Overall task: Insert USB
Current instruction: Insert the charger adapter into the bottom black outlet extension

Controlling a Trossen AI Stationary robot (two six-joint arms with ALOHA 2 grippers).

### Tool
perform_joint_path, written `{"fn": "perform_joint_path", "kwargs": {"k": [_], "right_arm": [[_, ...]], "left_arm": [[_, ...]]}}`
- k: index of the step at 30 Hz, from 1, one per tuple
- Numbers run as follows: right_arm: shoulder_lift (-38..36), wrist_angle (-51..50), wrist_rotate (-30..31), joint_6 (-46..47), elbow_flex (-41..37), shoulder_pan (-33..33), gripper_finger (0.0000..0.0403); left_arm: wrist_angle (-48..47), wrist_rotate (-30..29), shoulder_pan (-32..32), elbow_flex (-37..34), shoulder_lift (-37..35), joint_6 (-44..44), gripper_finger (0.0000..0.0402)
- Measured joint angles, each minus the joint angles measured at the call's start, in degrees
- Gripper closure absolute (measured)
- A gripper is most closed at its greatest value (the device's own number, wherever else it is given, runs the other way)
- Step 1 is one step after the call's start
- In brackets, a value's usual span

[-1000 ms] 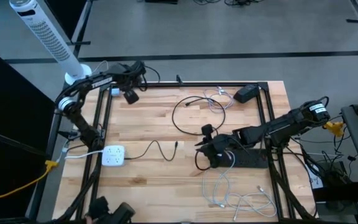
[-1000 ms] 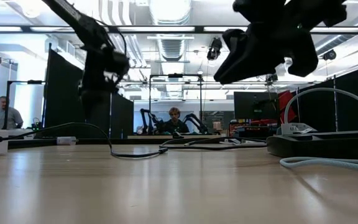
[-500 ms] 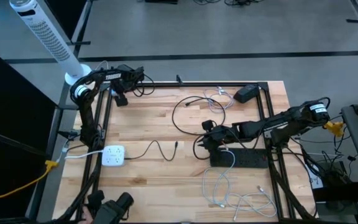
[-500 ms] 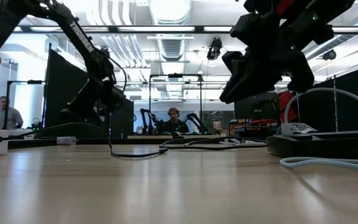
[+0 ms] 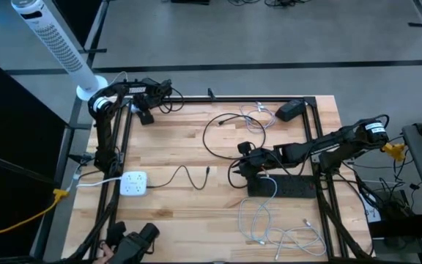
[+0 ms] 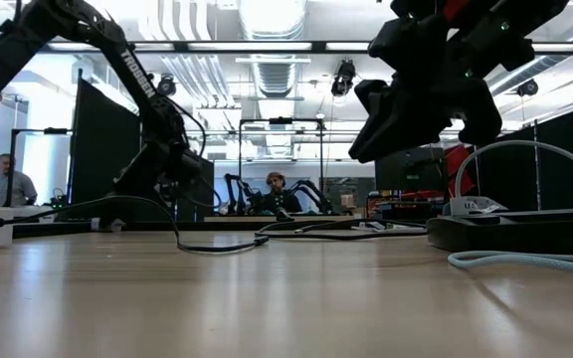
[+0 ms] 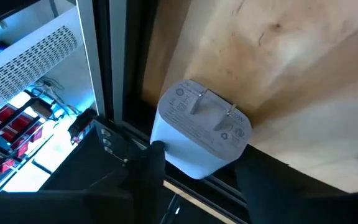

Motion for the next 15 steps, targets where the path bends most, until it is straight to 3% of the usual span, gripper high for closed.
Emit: {"fn": "perform_joint_path", "kwargs": {"k": [12,14,15], "right_arm": [[0.0,-0.01,0.04,-0.25,0.01,0.0,0.0355],[-0.04,-0.01,0.07,-0.3,0.02,0.0,0.0357],[-0.09,-0.01,0.09,-0.3,0.02,0.0,0.0359]], "left_arm": [[-6.39,3.44,-3.91,0.28,0.08,-7.56,0.0366],[-7.31,7.27,-5.36,0.4,0.03,-9.28,0.038],[-5.69,12.05,-6.06,0.33,0.28,-10.0,0.0386]]}}
